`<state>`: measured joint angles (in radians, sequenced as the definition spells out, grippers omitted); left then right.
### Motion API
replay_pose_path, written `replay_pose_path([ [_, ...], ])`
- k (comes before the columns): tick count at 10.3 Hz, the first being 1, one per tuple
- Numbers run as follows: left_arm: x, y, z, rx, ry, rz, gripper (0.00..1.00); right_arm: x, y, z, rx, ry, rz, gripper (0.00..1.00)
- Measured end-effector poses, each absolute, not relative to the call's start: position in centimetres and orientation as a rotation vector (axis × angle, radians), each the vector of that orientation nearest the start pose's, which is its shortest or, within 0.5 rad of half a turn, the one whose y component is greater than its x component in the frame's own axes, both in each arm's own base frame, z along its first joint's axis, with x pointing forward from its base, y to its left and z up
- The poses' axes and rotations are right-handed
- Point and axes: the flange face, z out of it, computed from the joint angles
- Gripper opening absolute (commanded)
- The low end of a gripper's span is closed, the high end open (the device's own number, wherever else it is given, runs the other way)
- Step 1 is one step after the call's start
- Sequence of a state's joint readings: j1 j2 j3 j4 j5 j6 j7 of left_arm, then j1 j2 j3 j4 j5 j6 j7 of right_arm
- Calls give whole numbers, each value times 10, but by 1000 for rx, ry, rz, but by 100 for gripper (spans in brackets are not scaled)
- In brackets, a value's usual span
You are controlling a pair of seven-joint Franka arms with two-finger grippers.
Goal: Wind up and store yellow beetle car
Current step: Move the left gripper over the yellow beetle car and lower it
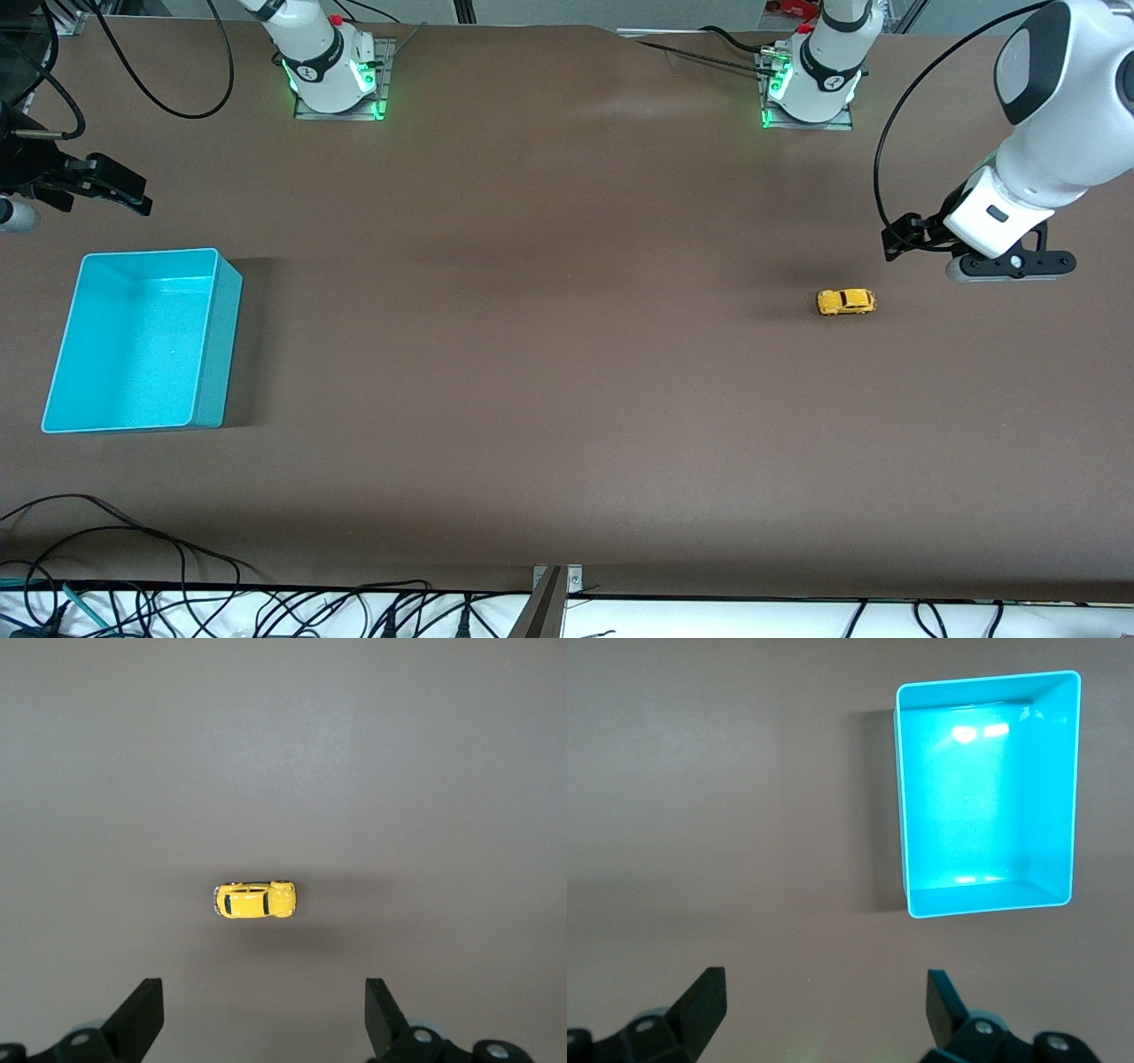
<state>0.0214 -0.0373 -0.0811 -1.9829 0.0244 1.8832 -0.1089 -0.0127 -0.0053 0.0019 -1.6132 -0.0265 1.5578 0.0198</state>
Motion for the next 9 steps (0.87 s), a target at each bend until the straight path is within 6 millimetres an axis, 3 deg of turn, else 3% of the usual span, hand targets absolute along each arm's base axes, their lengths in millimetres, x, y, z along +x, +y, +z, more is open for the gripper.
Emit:
replay_pose_path([
  [3, 541, -33, 437, -3113, 30, 114, 100, 550, -9, 606, -3167, 48, 79, 100],
  [6, 545, -31, 414, -3108, 297, 143, 100, 550, -9, 606, -3167, 48, 79, 100],
  [9, 548, -8, 384, -3064, 701, 206, 99, 550, -9, 606, -3167, 48, 79, 100],
])
